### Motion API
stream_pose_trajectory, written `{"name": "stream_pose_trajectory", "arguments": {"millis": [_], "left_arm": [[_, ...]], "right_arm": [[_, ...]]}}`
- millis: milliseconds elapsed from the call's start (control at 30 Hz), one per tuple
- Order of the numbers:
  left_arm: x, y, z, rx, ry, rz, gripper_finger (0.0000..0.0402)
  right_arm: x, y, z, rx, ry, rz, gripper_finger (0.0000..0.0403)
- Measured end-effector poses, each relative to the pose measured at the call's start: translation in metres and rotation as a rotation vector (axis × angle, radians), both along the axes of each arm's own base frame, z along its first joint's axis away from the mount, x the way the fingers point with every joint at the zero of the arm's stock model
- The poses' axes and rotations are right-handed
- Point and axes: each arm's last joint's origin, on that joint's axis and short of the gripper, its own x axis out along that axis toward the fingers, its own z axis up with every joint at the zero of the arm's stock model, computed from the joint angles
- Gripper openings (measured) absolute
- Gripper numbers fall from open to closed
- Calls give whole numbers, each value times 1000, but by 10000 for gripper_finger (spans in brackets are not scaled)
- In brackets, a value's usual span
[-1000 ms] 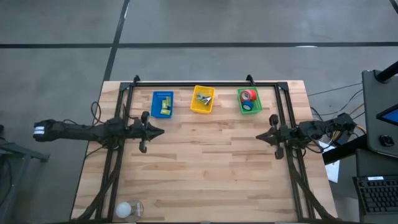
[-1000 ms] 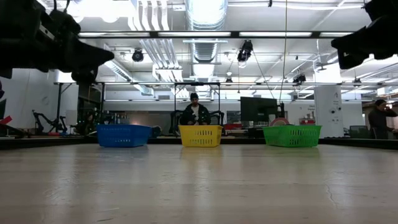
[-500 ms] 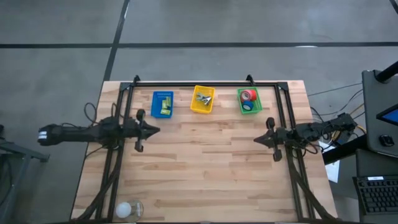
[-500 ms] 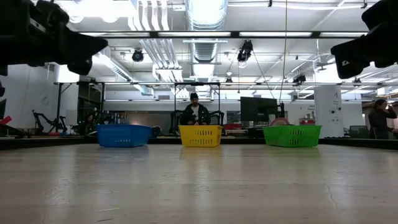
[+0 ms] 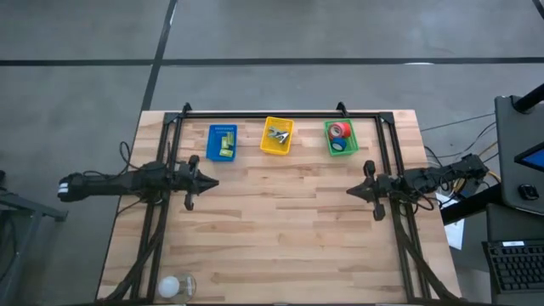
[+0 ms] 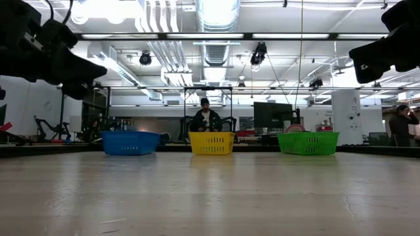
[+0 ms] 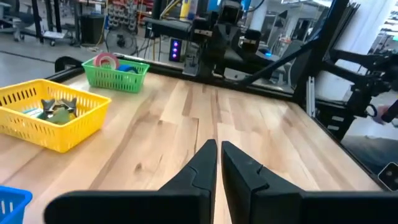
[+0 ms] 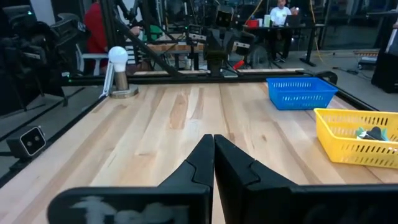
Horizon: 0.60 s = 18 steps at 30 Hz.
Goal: Pick and place Stapler, Stapler remover, tape
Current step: Return to Home Position
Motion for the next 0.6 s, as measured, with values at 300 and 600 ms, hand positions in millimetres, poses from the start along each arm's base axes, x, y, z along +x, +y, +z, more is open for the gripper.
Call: {"name": "stream_pose_trajectory", "arguments": {"millis": [300,600], "left_arm": [[0,0,-1,0,8,0,26],[0,0,-1,0,13,0,26]], "right_arm": [[0,0,0,1,0,0,9],[0,0,0,4,0,0,9]]}}
